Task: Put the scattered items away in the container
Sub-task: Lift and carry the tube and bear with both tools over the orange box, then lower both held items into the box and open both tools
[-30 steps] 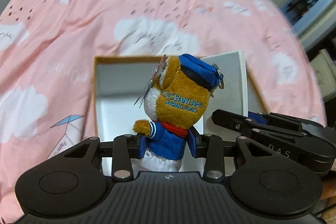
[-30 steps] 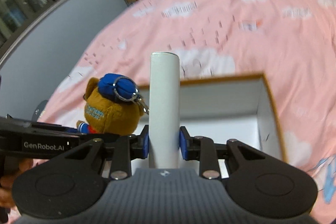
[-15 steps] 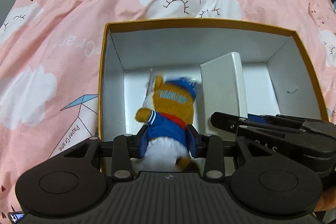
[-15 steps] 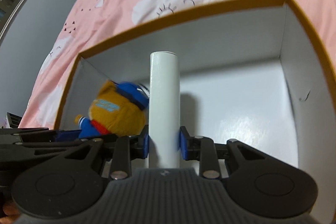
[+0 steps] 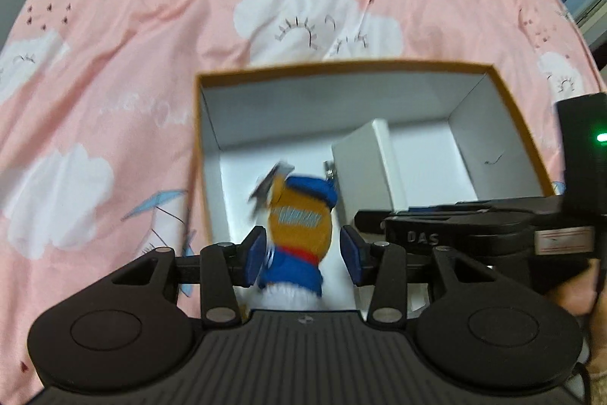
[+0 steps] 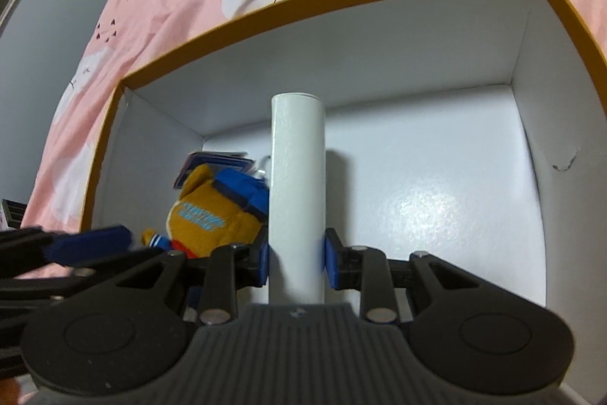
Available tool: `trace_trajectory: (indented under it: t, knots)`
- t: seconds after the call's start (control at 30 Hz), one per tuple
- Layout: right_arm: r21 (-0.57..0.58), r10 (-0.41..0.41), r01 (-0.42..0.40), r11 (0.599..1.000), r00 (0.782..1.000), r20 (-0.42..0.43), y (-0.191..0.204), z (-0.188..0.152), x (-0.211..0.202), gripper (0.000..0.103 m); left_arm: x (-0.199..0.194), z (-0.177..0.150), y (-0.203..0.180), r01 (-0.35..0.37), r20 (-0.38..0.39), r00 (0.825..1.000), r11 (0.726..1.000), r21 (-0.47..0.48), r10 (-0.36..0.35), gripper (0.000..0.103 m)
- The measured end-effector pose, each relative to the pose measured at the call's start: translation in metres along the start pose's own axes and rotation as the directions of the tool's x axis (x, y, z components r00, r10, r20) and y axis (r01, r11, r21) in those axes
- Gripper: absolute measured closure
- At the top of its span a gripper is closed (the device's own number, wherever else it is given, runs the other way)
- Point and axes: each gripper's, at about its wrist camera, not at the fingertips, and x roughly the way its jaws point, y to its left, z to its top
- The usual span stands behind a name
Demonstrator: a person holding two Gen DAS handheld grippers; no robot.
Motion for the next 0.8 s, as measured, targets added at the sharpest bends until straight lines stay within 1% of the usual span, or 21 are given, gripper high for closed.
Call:
trace_trajectory:
  t: [0.13,0.2,0.3,0.43,0.57,0.63,0.7,0.8]
  knots:
    - [-0.011,-0.024,0.024,1.0,0.999,-0.023,0.011,0.002,0.006,0.072,-0.016,0.0,0.005,-0.053,0.075,0.996,0.998,0.032,0.051,0.053]
    - [-0.019,-0.037,0.036,0.999,0.999,-0.035,0.017,0.003,0.01,0.072,-0.022,-0.001,0.007,-0.056,0.101,0.994,0.998,0.04,0.051,0.059]
    - [-0.028,-0.034,0.033,0.999,0.998,-0.055,0.027,0.002,0.016,0.072,-0.024,-0.002,0.012,-0.035,0.104,0.994,0.999,0.041,0.031,0.06]
    - [-0.042,-0.051,0.048,0.998,0.996,-0.072,0.04,-0.001,0.023,0.072,-0.022,-0.004,0.015,-0.023,0.108,0.994,0.999,0.044,0.018,0.06]
    - [-0.054,-0.04,0.035,0.998,0.995,-0.09,0.043,-0.001,0.027,0.072,-0.02,-0.008,0.019,-0.005,0.1,0.995,0.999,0.045,0.001,0.06]
    - [-0.067,-0.054,0.048,0.997,0.994,-0.099,0.045,-0.001,0.029,0.072,-0.018,-0.01,0.02,-0.001,0.095,0.995,0.999,0.042,-0.003,0.06]
    - [-0.094,-0.065,0.055,0.994,0.993,-0.101,0.049,-0.002,0.029,0.069,-0.017,-0.011,0.02,0.009,0.095,0.995,0.999,0.043,-0.014,0.06]
    - [-0.104,-0.059,0.049,0.993,0.994,-0.095,0.051,-0.002,0.023,0.067,-0.016,-0.012,0.021,0.024,0.094,0.995,0.999,0.041,-0.027,0.061]
